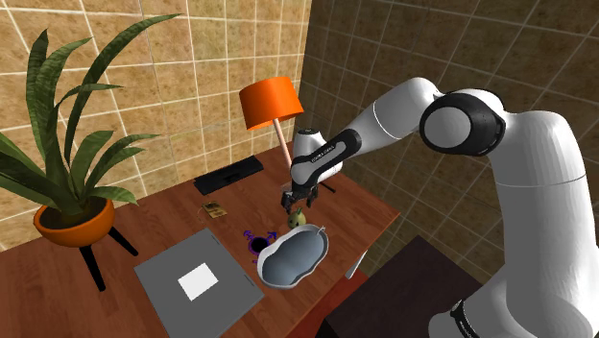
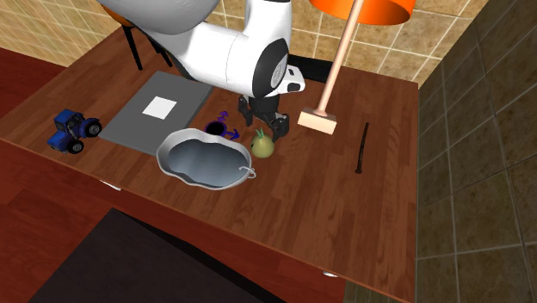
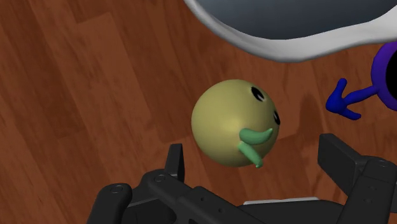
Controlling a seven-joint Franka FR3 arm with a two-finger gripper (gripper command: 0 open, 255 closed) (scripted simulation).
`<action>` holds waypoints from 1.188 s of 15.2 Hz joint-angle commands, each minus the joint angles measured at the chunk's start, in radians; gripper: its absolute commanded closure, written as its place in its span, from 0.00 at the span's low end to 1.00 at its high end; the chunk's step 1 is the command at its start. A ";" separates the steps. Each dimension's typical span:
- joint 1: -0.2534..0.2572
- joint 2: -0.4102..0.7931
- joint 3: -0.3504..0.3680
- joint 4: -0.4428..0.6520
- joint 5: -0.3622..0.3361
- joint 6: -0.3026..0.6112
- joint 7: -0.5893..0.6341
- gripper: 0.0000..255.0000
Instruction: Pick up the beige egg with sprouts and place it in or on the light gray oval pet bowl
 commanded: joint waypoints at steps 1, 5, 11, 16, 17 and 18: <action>0.000 0.000 0.000 0.000 0.000 0.000 0.000 0.00; 0.000 0.000 0.000 0.000 0.000 0.000 0.000 1.00; 0.000 0.000 0.000 0.001 0.000 0.000 0.000 1.00; -0.002 -0.045 0.003 -0.013 0.003 -0.032 -0.001 1.00; -0.003 -0.056 0.004 -0.015 0.004 -0.041 -0.001 1.00; -0.004 -0.067 0.004 -0.017 0.005 -0.050 -0.002 1.00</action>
